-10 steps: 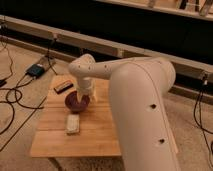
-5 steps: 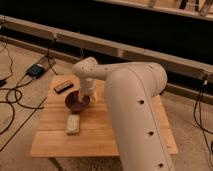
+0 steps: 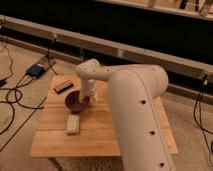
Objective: Drag the ceramic bowl in a circle
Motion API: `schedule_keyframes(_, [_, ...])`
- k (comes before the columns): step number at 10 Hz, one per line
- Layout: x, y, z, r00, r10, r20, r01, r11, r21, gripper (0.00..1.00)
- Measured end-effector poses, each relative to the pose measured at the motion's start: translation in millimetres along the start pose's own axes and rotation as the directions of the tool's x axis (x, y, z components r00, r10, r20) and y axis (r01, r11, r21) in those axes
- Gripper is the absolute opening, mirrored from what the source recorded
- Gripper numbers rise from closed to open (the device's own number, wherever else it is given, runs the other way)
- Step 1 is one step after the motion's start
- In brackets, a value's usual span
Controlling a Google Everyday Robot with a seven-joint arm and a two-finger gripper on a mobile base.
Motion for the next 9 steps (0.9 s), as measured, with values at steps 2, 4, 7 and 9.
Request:
schedule_keyframes(2, [0.0,-0.1,0.0,1.0,0.0,0.0,0.0,1.0,0.0,0.65])
schedule_keyframes(4, [0.1,-0.4,0.9,1.0,0.001,-0.001,-0.001,1.0,0.0,0.65])
schedule_keyframes(7, [0.2,-0.4,0.7,1.0,0.001,-0.001,-0.001,1.0,0.0,0.59])
schedule_keyframes(9, [-0.3,-0.4,0.9,1.0,0.002,0.0,-0.002,1.0,-0.008,0.41])
